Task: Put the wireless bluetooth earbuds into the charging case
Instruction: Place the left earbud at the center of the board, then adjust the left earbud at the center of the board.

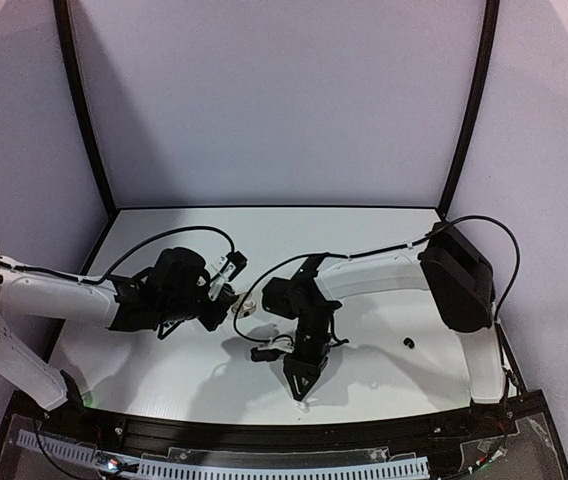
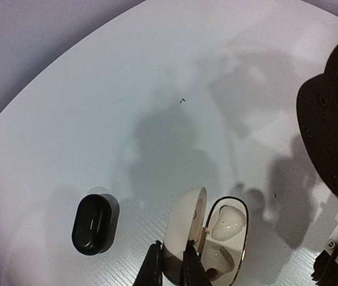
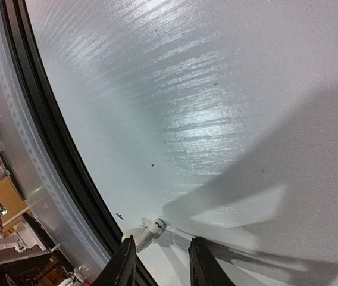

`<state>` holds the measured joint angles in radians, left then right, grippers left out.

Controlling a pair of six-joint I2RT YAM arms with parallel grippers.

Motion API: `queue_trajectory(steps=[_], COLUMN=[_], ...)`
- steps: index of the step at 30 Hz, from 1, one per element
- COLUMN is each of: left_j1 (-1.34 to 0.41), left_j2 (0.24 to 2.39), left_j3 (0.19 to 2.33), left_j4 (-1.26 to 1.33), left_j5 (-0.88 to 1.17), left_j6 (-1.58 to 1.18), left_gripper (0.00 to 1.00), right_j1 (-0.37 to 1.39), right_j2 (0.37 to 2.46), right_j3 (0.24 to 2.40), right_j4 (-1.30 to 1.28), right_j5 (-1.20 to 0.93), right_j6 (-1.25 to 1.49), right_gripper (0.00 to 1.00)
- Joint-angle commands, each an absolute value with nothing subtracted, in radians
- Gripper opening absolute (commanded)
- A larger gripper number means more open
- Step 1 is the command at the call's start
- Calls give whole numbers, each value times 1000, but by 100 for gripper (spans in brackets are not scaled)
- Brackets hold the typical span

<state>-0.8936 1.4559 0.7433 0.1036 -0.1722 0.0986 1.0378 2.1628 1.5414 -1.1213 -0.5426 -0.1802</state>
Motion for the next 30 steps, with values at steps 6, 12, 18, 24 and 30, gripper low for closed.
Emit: queue_trajectory(steps=[6, 12, 18, 24, 30], left_j1=[-885, -877, -873, -867, -856], left_j2=[1412, 1404, 1388, 1368, 1357], left_j3=[739, 733, 719, 710, 700], left_j4=[86, 91, 106, 100, 89], left_j5=[-159, -158, -152, -162, -165], left_j6=[89, 86, 90, 87, 79], left_gripper=[1, 1, 1, 1, 1], right_j1=[1026, 1095, 1218, 1291, 1298], right_j2=[2125, 1865, 1797, 1858, 1821], right_j3=[1564, 1426, 1284, 1199, 1168], right_j4=[-1044, -819, -718, -688, -655], right_j5=[-252, -264, -278, -343, -330], right_j6=[-40, 259, 373, 364, 411], right_gripper=[27, 21, 15, 5, 3])
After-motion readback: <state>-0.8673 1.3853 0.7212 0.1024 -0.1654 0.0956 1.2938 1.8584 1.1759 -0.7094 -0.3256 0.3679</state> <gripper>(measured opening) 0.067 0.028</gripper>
